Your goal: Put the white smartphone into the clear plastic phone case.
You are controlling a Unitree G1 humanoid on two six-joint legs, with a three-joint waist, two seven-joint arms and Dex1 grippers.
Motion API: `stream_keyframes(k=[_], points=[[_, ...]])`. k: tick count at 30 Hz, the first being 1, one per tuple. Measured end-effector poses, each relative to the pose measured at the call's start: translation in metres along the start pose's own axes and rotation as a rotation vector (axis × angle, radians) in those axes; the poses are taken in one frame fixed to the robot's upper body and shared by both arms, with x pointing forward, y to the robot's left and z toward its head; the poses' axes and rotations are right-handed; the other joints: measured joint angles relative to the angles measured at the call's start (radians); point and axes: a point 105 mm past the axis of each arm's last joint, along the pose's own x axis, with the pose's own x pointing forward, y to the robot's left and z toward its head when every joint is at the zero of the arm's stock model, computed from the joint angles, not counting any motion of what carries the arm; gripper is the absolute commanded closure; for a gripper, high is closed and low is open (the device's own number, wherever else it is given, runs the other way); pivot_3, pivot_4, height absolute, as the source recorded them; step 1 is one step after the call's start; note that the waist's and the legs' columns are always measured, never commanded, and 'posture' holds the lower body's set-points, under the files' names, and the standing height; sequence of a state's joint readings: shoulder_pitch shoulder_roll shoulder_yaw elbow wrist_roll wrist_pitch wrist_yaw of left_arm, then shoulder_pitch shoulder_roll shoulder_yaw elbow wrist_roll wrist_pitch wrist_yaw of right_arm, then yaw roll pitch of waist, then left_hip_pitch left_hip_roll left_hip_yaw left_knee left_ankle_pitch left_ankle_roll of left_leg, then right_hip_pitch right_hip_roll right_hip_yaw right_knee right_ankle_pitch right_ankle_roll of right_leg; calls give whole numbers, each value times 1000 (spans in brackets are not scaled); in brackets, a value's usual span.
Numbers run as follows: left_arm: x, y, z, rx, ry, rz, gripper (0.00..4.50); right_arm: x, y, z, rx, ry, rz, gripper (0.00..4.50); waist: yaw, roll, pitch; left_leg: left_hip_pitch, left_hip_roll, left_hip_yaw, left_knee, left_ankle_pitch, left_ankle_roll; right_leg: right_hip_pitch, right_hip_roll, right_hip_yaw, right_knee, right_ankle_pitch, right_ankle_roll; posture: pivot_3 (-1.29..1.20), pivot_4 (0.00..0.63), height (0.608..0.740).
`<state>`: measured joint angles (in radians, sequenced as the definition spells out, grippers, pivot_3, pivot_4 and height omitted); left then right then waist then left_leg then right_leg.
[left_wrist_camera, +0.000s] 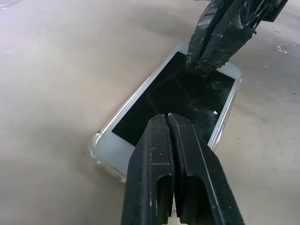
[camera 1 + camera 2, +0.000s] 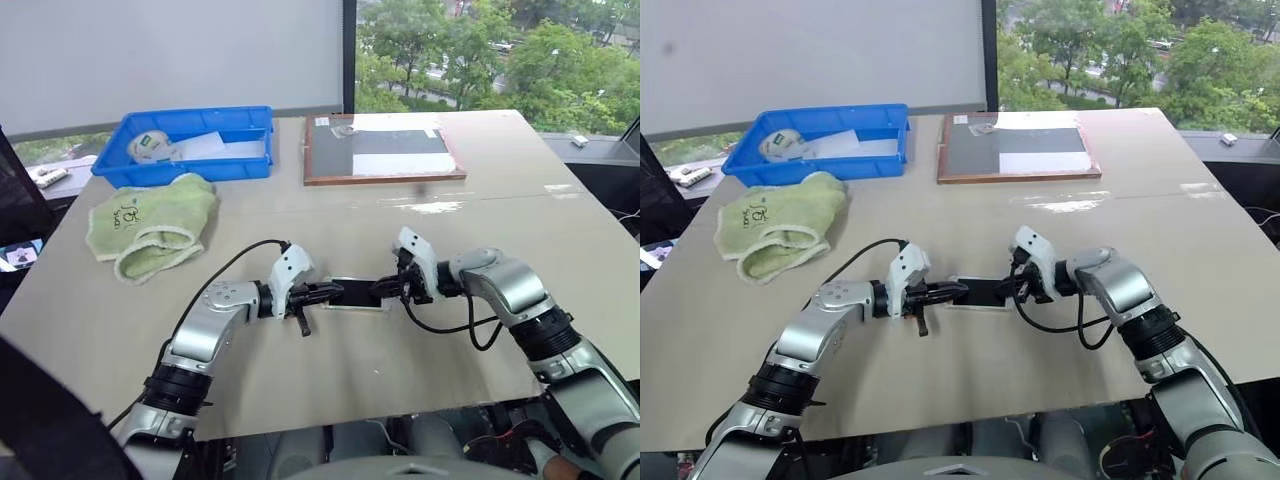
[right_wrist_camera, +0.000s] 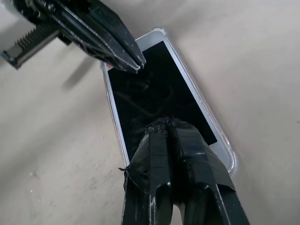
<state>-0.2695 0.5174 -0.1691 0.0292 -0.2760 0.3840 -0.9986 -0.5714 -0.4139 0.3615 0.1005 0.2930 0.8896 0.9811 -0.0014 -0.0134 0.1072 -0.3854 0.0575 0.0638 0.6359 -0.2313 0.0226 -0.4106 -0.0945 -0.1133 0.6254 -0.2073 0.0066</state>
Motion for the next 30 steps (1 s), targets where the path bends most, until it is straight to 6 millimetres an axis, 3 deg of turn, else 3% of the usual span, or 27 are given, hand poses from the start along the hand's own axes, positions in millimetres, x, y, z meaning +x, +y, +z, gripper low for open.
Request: stream_keyframes(k=[7,15,23,30], points=[[0,0,0,4,-2,0,4426,1,-1,-1,8,-1,-1,4500,0,2,-1,-3,-1,-8,0,0,0,0,-4,-12,-5,0,0,0,150,740],[0,-3,7,12,-4,-5,4426,5,-1,-5,41,-1,7,4500,-8,14,-14,-7,-3,-20,-1,0,-1,2,-6,-25,-19,0,1,0,150,740],[-2,-6,12,8,-1,-6,4426,-6,0,-16,61,-44,-32,4500,4,20,-12,-11,-6,-22,-2,-1,-1,1,-9,-28,-21,-1,1,0,150,740],[-2,-5,13,-4,-10,4,4426,-24,1,-13,-18,-192,-158,4500,21,10,19,-17,-9,-24,-3,-1,0,-3,-11,-30,-21,0,2,0,150,740]])
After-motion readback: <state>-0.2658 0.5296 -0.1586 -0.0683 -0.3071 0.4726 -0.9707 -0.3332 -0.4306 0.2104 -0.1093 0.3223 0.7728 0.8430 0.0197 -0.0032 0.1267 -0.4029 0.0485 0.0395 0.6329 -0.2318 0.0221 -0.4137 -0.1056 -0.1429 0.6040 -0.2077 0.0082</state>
